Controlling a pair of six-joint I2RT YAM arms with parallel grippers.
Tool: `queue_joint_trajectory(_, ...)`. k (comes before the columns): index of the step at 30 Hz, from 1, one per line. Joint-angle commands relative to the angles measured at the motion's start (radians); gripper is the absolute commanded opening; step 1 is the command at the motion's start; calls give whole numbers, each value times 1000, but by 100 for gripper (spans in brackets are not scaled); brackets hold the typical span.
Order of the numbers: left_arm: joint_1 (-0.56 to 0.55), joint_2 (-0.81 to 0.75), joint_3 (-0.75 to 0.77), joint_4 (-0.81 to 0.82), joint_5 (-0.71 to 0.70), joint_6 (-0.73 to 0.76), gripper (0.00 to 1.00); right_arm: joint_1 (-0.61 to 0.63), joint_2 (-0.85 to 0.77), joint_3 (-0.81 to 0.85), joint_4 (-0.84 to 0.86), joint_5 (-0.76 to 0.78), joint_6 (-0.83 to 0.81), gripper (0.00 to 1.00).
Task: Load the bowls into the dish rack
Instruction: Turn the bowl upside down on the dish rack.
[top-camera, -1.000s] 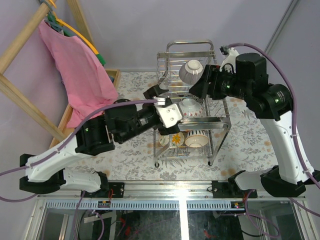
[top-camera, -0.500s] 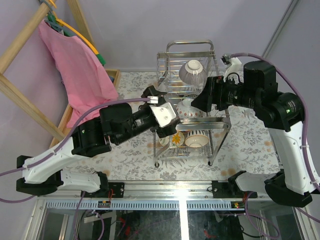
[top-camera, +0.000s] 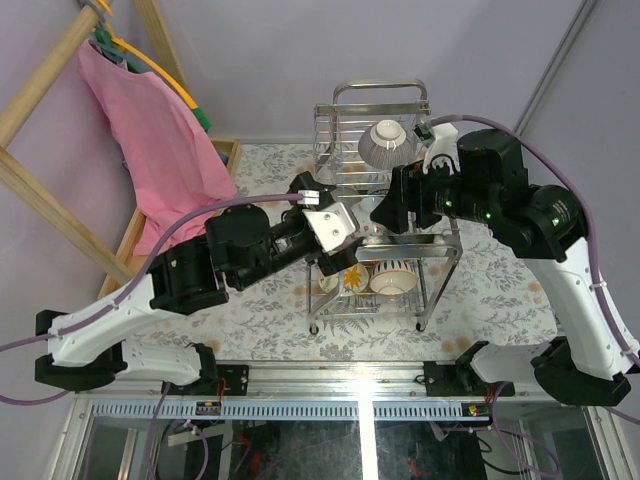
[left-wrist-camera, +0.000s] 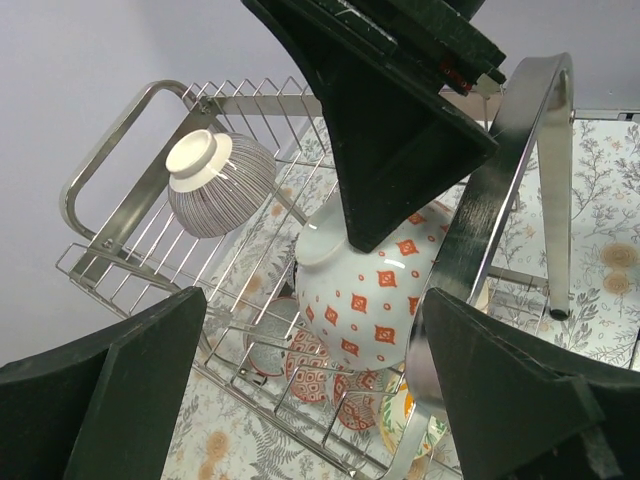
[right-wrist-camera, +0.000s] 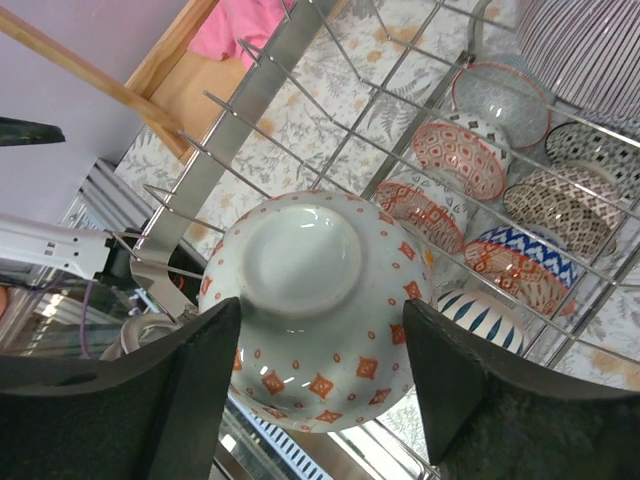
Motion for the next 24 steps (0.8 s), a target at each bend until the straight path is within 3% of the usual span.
queue_joint_trajectory(1,-5,11,-6,40,-1,-16,90,18,35,-38,-142,229,-84,68)
queue_joint_trajectory(4,-2,18,-11,38,-2,-15,90,19,0,-62,-101,261,-93,68)
queue_joint_trajectory(8,15,43,-3,26,-17,-24,90,18,-31,-57,-52,208,-76,86)
queue_joint_trajectory(10,24,59,19,15,-22,-34,90,17,6,7,-94,152,-42,89)
queue_joint_trajectory(15,44,102,105,2,-29,-71,93,18,71,100,-206,173,71,93)
queue_joint_trajectory(20,67,166,191,-47,-2,-88,93,7,69,106,-259,143,178,100)
queue_joint_trajectory(24,89,191,182,-62,22,-98,93,-35,45,51,-278,96,242,99)
